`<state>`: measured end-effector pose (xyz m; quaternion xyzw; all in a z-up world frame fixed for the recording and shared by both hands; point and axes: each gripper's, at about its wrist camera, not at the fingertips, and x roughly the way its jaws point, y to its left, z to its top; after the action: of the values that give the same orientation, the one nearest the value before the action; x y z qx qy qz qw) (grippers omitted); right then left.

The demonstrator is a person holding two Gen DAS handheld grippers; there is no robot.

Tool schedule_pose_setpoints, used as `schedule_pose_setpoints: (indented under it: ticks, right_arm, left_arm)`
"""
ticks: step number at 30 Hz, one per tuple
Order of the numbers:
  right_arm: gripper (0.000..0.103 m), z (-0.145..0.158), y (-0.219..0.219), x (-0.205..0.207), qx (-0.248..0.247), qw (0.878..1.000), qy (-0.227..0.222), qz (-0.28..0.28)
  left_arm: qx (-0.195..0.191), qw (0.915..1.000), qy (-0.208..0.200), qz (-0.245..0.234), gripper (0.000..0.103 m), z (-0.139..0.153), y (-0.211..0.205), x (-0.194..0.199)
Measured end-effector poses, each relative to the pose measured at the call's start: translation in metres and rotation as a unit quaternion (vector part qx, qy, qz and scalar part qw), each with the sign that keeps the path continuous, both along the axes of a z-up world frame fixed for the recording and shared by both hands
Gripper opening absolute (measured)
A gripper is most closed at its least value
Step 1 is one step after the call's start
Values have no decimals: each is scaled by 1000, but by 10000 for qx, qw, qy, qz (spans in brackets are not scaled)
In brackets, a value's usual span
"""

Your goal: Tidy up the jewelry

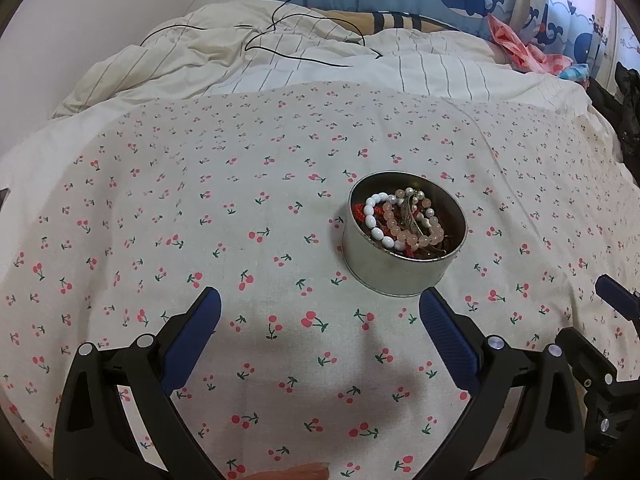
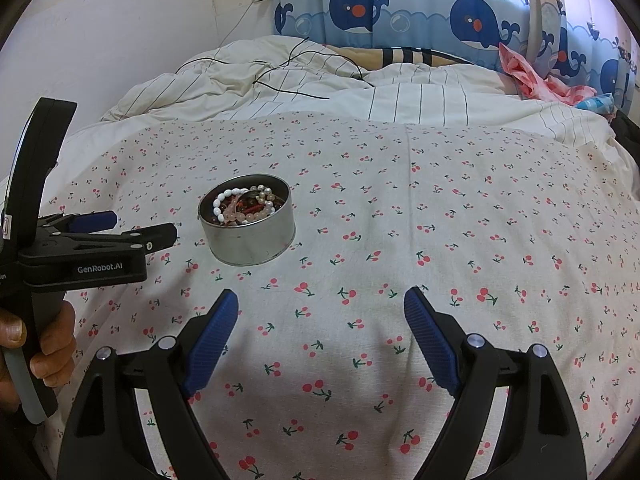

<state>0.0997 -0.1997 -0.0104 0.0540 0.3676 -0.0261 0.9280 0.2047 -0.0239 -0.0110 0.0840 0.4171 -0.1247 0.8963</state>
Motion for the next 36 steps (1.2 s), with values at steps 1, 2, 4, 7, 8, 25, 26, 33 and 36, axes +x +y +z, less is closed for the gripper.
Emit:
schedule_pose_setpoints:
  ticks: [1,2,4,7,8,25,26,33,36]
  right_arm:
    - [82,0,0,0,0,10000,1,-1]
    - [82,0,0,0,0,10000,2,0]
    - [82,0,0,0,1,10000,3,1]
    - [82,0,0,0,3,10000,-2,-1]
    - [82,0,0,0,2,10000,-4,-1]
    - [82,-1,2,0,1,10000,-5,5]
    - [82,-2,2,-1,0,10000,-4,4]
    - [82,-1,2,0,4,10000,-5,4]
    - [82,-1,2,0,2,10000,-3,3]
  left_arm:
    - [-8,10000,1,-4,95,0,0,0]
    - [-16,10000,2,-6,95,0,0,0]
    - [-102,9999,33,-53,95,0,0,-1]
    - [-400,9987,-301,-49,95,5,6,-9]
    - [-377,9984,-430,-28,94,8,7,-11]
    - [202,9988,-445,-105,95,7,-6,-10]
    - [207,9987,-447,-110,95,7,-7,-10]
    - [214,9990,-363,-114,95,5,-7,-9]
    - [221,9991,-352,-116,95,5,-7,-9]
